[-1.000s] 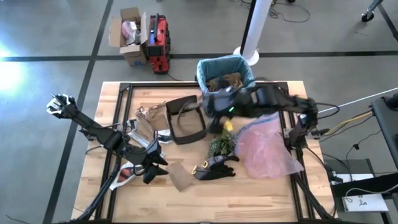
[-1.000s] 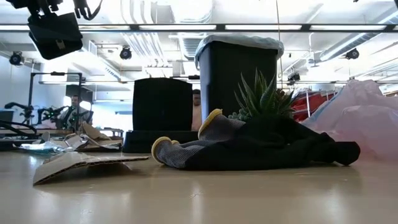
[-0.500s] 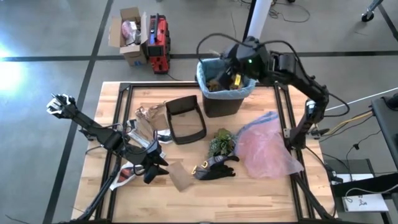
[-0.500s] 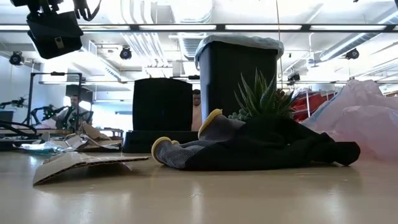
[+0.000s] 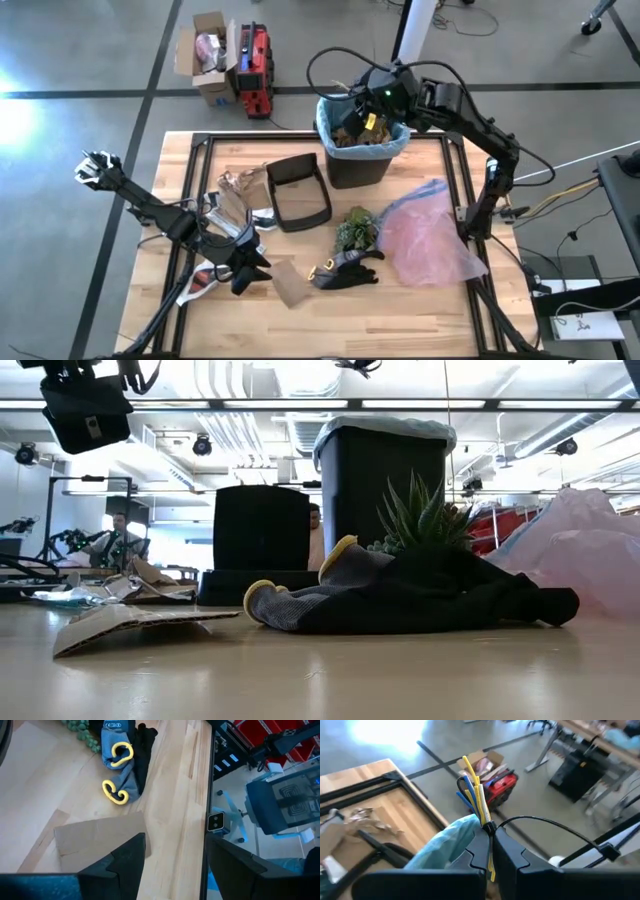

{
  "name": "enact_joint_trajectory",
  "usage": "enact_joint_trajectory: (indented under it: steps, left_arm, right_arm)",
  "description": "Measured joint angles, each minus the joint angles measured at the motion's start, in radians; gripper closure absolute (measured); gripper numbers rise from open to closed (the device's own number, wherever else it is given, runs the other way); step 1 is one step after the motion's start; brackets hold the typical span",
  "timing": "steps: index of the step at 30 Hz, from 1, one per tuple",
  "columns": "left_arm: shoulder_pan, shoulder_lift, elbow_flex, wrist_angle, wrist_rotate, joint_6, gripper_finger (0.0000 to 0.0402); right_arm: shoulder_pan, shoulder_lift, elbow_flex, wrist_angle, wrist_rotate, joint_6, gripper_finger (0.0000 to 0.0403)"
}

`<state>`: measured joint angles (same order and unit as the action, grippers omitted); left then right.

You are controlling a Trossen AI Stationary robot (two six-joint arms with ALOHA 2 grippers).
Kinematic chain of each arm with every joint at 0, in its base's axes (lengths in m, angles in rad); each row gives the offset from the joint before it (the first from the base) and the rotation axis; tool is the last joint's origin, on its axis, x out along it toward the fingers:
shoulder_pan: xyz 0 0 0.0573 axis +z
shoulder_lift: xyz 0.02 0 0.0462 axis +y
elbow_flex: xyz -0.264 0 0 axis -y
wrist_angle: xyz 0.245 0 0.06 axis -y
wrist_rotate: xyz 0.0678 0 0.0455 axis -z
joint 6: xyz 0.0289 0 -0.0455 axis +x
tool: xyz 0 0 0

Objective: Place trash/remove bag and relplace
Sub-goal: Put the cables into the trash bin, then put the brown cardboard into the trash bin

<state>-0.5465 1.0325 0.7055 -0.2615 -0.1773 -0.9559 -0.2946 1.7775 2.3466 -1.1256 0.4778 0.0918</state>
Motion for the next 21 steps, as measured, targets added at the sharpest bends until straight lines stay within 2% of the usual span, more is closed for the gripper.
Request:
enact_joint_trajectory:
  steps: [12,16,21]
  left_arm:
    - [-0.003,0.000,0.000,0.000,0.000,-0.003,0.0206]
    - [-0.010,0.000,0.000,0.000,0.001,-0.004,0.0213]
    - [-0.014,0.000,0.000,0.000,0.001,-0.014,0.0221]
  right_arm:
    - [-0.019,0.022,0.000,-0.084,-0.015,0.133,0.0254]
    - [-0.018,0.022,-0.002,-0.101,-0.015,0.133,0.0228]
    - [0.001,0.021,-0.002,-0.099,-0.014,0.105,0.0213]
